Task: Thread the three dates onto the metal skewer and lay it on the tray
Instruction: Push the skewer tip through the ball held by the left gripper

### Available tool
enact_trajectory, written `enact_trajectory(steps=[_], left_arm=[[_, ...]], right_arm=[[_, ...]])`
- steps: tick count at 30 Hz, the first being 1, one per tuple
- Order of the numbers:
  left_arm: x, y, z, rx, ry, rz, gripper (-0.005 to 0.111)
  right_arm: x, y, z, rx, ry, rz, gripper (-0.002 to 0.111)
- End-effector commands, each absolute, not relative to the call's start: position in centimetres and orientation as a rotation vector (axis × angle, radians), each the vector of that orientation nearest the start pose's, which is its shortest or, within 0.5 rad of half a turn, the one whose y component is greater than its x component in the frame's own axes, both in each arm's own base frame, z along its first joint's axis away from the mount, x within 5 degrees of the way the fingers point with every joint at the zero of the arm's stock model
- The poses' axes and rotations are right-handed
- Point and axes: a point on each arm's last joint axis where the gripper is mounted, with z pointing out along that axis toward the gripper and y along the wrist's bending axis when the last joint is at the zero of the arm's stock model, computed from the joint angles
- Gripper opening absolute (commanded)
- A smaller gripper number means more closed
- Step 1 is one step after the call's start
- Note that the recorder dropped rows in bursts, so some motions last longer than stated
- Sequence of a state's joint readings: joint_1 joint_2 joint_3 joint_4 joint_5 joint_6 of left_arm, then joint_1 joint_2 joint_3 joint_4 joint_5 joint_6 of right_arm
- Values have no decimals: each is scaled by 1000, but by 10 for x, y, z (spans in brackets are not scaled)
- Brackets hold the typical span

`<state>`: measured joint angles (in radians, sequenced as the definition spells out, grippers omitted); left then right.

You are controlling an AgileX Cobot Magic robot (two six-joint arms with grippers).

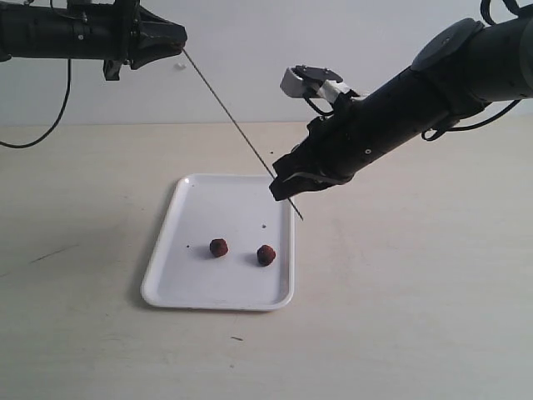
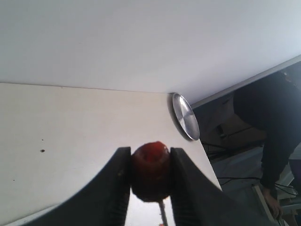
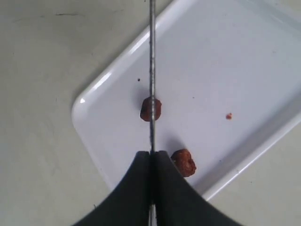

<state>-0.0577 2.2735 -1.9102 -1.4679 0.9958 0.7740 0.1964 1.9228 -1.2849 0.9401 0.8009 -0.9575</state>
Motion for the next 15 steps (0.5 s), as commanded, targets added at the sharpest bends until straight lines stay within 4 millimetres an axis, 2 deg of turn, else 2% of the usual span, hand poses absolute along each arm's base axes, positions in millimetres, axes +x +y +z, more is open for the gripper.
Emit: enact_trajectory(steps=[1, 10, 15], left_arm=[[495, -110, 254, 148, 2043, -1425, 28], [493, -122, 254, 175, 2044, -1429, 28], [491, -128, 254, 194, 2045, -1434, 28]], right_arm=[[379, 130, 201, -636, 2438, 816, 0], [383, 134, 208, -547, 2384, 894, 0], [390, 136, 219, -522, 2338, 911, 0]])
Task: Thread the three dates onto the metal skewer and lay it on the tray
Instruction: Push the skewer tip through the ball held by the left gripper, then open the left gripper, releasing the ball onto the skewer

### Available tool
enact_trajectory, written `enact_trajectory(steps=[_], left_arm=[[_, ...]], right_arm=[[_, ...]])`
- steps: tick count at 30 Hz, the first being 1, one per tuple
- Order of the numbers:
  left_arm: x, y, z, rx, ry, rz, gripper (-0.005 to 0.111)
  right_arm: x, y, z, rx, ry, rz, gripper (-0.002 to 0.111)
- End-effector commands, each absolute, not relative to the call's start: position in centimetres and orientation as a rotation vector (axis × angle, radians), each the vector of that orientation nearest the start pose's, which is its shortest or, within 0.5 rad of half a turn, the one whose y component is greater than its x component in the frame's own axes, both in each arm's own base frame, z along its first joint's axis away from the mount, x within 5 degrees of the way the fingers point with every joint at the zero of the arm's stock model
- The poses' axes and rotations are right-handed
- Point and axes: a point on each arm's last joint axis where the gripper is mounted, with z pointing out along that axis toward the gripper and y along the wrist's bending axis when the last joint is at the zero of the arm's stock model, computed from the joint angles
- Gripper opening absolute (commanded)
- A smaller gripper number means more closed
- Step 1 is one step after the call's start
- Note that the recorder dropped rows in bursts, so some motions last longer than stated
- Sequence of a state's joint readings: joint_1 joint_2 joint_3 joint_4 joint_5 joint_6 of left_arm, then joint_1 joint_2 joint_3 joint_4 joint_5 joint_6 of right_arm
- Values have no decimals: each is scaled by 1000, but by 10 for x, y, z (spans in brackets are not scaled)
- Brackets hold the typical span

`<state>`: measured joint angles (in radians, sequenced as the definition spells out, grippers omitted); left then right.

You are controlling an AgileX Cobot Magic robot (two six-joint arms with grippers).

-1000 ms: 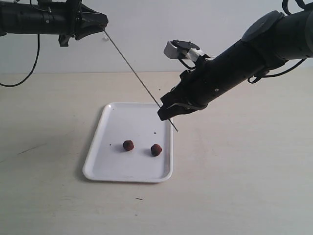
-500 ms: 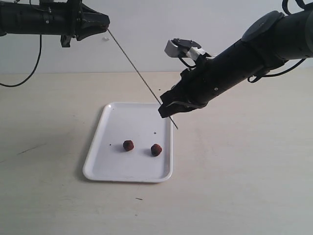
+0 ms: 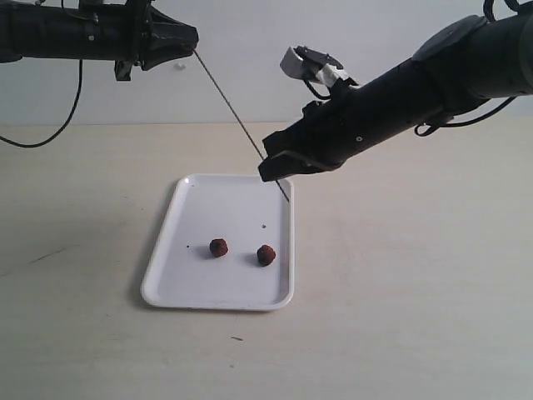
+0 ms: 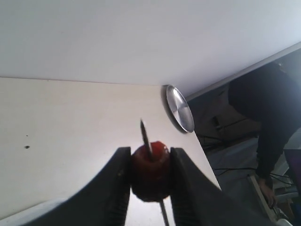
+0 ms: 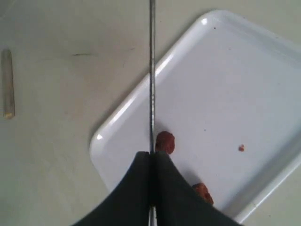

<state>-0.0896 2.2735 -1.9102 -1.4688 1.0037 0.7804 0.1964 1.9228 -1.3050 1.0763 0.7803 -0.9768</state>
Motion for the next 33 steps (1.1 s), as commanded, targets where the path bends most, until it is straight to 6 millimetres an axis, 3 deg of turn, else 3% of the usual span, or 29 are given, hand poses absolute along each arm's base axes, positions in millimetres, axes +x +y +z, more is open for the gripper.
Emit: enact_trajectory(steps=[1, 12, 21, 29, 33], left_arm=[[491, -129, 254, 199, 2047, -1436, 28], [485, -149, 254, 261, 2049, -1462, 28], [480, -166, 254, 302, 2048, -1473, 28], [480, -167, 254, 313, 2045, -1461, 28], [479, -167, 253, 323, 2046, -1453, 36]], right_arm=[[391, 137, 222, -517, 2329, 914, 0], [408, 141, 245, -442, 2222, 959, 0], [429, 148, 236, -342, 2194, 1056, 0], [431, 149, 238, -336, 2164, 1072, 0], [432, 149, 239, -337, 2153, 1075, 0]])
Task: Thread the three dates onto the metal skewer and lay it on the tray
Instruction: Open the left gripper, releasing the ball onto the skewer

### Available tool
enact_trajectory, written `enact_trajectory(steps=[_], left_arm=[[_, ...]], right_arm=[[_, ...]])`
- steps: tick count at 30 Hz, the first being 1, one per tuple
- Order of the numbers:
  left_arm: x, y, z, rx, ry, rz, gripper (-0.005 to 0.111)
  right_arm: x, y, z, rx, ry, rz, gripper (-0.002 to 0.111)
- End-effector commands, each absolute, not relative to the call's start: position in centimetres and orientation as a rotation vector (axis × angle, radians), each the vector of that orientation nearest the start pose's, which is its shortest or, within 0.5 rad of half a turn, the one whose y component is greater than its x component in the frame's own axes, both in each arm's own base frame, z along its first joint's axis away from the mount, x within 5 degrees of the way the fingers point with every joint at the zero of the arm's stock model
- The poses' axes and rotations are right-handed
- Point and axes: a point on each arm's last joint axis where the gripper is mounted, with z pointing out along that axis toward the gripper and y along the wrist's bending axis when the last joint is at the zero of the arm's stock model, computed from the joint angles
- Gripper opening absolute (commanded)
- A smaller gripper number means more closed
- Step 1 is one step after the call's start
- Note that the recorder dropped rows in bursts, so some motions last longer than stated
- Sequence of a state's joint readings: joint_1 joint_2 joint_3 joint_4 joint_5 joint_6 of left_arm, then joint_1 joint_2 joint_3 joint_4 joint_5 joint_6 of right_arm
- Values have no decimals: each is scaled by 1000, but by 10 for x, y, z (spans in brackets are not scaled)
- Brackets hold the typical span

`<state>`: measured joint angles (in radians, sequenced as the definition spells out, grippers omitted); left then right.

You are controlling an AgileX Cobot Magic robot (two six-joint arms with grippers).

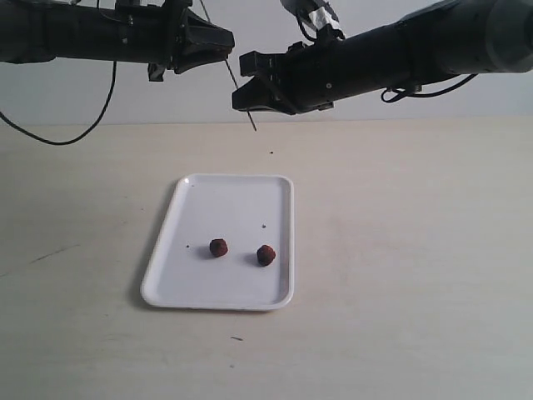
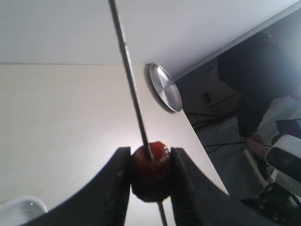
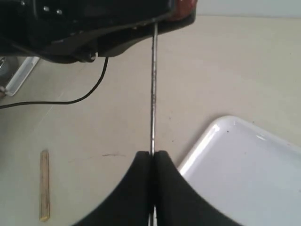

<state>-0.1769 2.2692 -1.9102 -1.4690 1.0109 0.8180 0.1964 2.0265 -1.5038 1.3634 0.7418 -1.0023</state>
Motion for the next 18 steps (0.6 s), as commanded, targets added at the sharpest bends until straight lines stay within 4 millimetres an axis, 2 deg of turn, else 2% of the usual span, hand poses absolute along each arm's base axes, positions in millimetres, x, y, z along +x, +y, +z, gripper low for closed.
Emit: enact_trajectory(steps=[1, 5, 14, 18], left_arm=[[479, -167, 253, 324, 2047, -1452, 40], [480, -167, 253, 324, 2049, -1448, 52], [481, -163, 253, 313, 2048, -1440, 53], [484, -152, 253, 296, 2044, -1431, 53]], right_arm=[[432, 149, 239, -339, 2152, 1074, 0], [432, 149, 239, -355, 2146, 1065, 0], [434, 148, 238, -339, 2147, 1036, 0], [436, 146, 238, -320, 2145, 1009, 0]])
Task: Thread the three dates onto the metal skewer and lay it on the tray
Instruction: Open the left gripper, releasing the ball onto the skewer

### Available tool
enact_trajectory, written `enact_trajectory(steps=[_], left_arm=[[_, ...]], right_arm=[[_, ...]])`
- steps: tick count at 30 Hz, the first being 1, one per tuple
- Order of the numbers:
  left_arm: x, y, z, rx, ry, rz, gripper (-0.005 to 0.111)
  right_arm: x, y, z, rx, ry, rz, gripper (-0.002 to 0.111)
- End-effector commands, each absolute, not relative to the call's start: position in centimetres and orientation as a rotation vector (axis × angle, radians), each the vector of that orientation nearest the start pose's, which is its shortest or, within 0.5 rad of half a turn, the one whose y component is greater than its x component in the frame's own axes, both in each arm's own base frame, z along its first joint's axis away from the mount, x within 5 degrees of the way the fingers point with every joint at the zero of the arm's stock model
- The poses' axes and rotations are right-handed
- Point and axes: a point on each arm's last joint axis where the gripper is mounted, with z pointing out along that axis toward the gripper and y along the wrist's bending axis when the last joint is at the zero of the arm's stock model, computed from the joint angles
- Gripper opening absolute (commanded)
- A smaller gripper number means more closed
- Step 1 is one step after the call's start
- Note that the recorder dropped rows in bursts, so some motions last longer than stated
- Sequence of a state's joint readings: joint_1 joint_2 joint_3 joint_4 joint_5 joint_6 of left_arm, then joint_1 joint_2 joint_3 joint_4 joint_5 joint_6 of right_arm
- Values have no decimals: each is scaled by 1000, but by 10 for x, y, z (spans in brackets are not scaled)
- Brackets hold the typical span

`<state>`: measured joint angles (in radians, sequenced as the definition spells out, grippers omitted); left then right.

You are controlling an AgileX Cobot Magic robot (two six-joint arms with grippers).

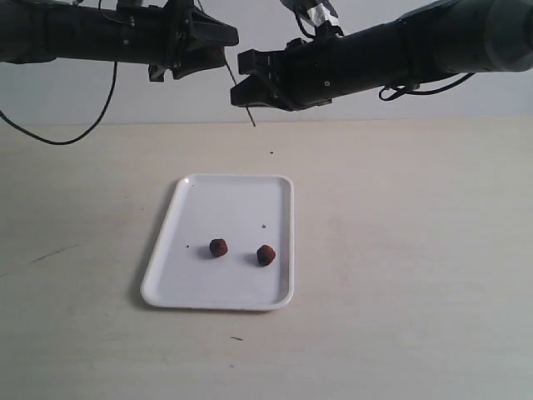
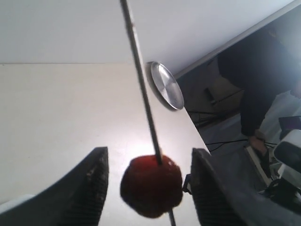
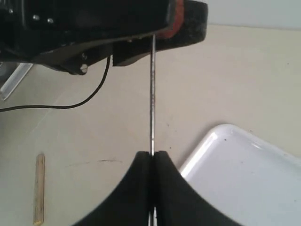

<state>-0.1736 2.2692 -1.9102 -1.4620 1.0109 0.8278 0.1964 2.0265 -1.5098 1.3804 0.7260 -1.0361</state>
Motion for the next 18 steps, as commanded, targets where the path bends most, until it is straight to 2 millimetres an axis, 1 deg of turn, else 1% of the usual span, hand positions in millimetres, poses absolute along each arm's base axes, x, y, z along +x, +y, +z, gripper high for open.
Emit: enact_trajectory(steps=[1, 9, 12, 16, 18], left_arm=[[485, -148, 253, 291, 2043, -1430, 53], [487, -120, 254, 318, 2027, -1449, 53], [486, -109, 255, 337, 2021, -1468, 53], [484, -98, 254, 398, 2021, -1455, 53], [482, -95, 253, 464, 2021, -1438, 52]], right_arm=[[436, 146, 238, -320, 2146, 999, 0], [442, 140, 237, -267, 2137, 906, 0], [442, 140, 238, -262, 2132, 897, 0], [440, 139, 246, -304, 2112, 874, 0], [437, 138, 252, -348, 2108, 840, 0]])
